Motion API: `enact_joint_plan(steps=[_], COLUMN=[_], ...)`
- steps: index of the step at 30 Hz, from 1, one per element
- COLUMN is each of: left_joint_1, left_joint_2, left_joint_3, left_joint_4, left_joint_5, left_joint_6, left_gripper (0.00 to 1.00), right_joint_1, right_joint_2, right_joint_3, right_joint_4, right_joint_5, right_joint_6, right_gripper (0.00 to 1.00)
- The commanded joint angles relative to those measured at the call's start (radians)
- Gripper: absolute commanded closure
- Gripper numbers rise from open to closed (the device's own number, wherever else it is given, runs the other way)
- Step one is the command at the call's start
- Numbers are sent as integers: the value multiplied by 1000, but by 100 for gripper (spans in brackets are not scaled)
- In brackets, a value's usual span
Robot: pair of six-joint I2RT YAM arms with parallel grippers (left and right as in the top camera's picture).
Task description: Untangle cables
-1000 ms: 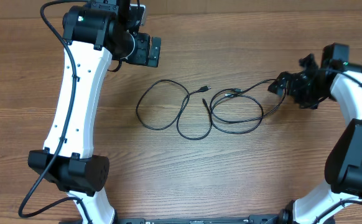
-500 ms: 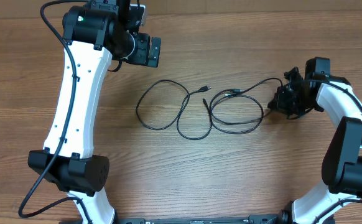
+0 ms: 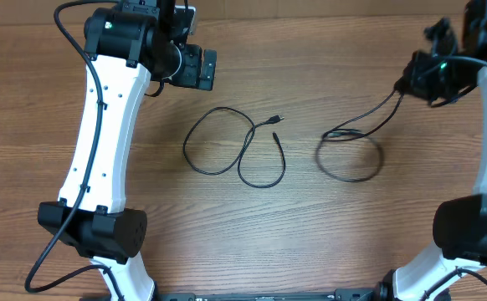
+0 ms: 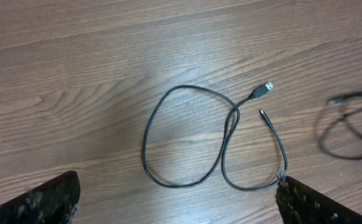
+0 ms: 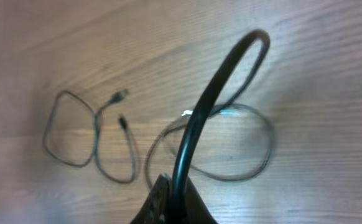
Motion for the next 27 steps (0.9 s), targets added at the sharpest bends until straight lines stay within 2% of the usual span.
enact_joint_plan(steps=[1, 5, 11, 27], left_joint_1=[0, 0, 0, 0], left_joint_2=[-21, -21, -21, -21], left_joint_3=[13, 13, 13, 13], left_joint_4=[2, 2, 2, 2], left_joint_5=[10, 10, 10, 10], left_joint_6=[-14, -14, -14, -14], left_gripper=[0, 0, 0, 0], right_joint_1=[-4, -4, -6, -6], right_joint_2=[-18, -40, -88, -159], right_joint_3=[196, 406, 513, 529], right_joint_4=[-74, -141, -98, 241], right_joint_5=[-1, -1, 10, 439], right_joint_6=[-5, -5, -5, 0], right_gripper=[96, 96, 96, 96])
